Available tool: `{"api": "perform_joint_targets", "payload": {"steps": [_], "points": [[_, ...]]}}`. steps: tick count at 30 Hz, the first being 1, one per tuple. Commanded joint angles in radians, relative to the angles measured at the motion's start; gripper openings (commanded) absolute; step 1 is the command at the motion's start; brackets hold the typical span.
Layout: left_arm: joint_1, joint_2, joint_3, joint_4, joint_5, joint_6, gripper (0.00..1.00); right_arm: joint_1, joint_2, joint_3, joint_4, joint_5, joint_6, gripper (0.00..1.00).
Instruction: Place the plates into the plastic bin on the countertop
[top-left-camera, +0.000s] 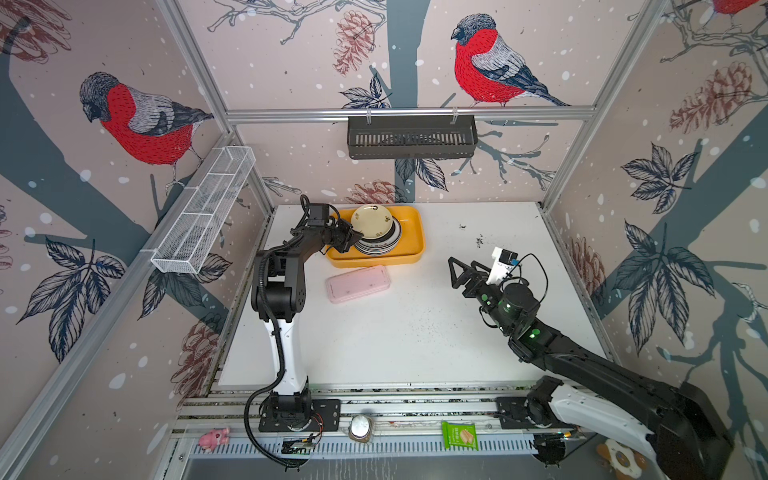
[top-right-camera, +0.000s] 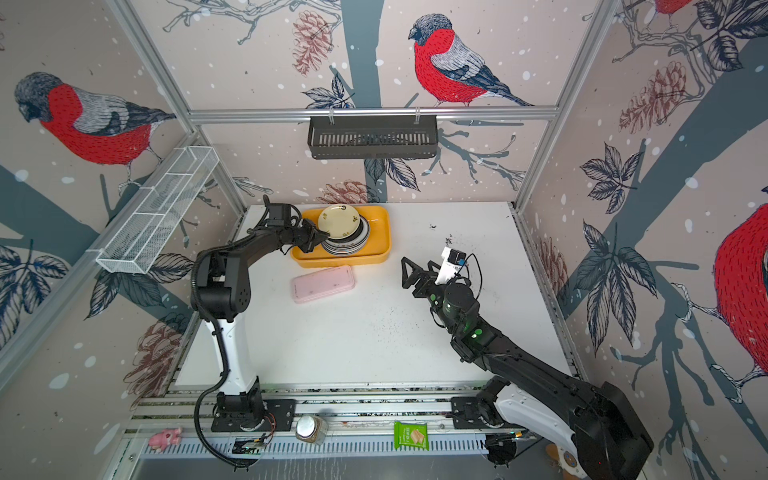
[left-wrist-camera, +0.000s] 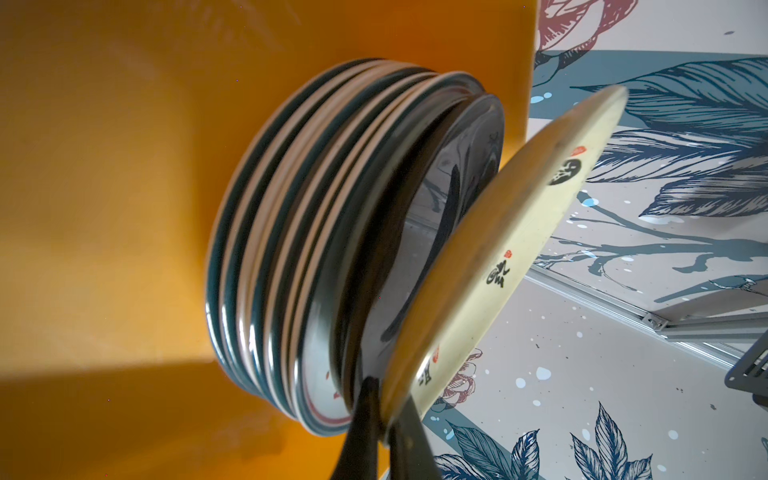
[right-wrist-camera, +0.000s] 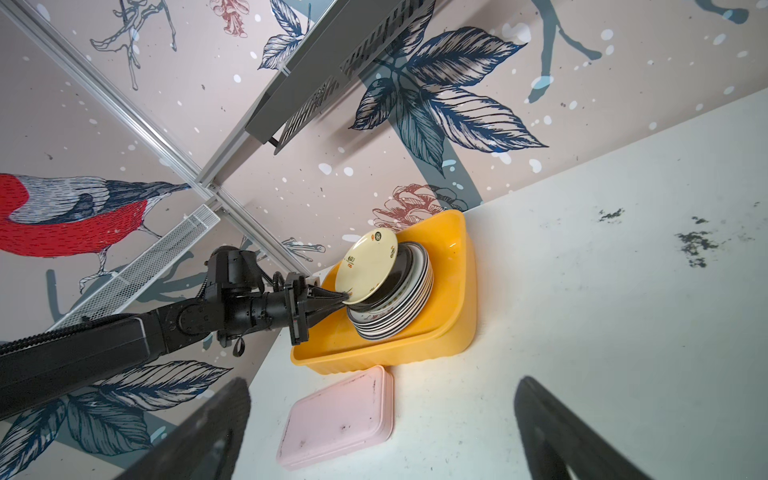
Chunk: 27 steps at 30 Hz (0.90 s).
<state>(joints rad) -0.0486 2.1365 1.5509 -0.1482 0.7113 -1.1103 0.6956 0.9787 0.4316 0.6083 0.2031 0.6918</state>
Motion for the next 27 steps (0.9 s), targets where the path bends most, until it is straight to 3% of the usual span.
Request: {"api": "perform_joint_targets", "payload": {"steps": [1, 8, 27], "points": [[-0.004, 0.006, 0.013, -0.002, -0.012, -0.029, 0.00, -0.006, 0.054, -0.020, 0.181, -0.079, -0.024, 1.00], [-0.010, 0.030, 0.060, -0.040, -0.026, -0.022, 0.00, -0.008, 0.223, 0.090, 0.247, -0.192, -0.092, 1.00], [-0.023, 0.042, 0.116, -0.157, -0.037, 0.031, 0.01, 0.041, 0.512, 0.228, 0.418, -0.363, -0.003, 1.00]]}}
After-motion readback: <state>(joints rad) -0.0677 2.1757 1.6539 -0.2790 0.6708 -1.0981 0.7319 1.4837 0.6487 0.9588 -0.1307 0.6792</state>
